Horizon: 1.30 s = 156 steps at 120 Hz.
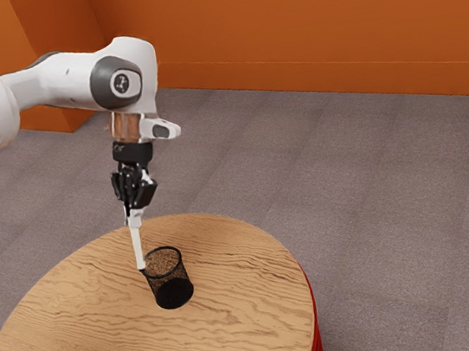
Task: Take the marker out of the pen holder and place it to the left of the pen holder.
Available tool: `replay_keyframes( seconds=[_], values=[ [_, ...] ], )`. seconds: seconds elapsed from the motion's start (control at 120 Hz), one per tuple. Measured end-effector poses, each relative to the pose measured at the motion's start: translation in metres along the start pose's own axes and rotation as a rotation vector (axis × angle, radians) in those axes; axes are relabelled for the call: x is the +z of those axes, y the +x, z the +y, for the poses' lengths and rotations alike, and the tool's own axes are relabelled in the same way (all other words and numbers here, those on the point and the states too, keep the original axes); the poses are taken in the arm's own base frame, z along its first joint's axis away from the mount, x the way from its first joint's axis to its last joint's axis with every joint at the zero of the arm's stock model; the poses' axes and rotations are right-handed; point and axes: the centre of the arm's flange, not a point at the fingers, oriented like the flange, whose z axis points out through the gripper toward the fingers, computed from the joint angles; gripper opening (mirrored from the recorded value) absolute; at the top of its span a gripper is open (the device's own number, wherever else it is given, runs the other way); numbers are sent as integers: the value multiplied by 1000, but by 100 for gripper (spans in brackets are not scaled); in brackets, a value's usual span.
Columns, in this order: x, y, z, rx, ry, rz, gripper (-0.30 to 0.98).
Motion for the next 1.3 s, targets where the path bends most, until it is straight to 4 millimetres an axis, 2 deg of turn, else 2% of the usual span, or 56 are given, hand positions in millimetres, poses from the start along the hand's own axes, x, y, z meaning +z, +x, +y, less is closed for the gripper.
replay_keyframes(
  seconds=[0.167,0.325,0.475,0.567,0.692,0.767,0.808,0.858,0.925,1.083,1.217,1.3],
  values=[
    [40,-13,-40,-71,-54,-82,-7],
    [93,-27,-76,-124,-141,-171,-7],
    [144,-35,-99,-152,-224,-256,-7],
    [161,-38,-106,-160,-257,-292,-7],
    [175,-40,-113,-169,-294,-320,21],
    [177,-41,-114,-170,-301,-324,35],
    [167,-43,-111,-169,-290,-309,42],
    [146,-46,-102,-162,-261,-271,48],
    [102,-53,-78,-144,-199,-185,53],
    [-8,-65,8,-54,-17,53,61],
    [-100,-86,48,-18,86,261,65],
    [-135,-92,67,26,135,340,66]
  ],
)
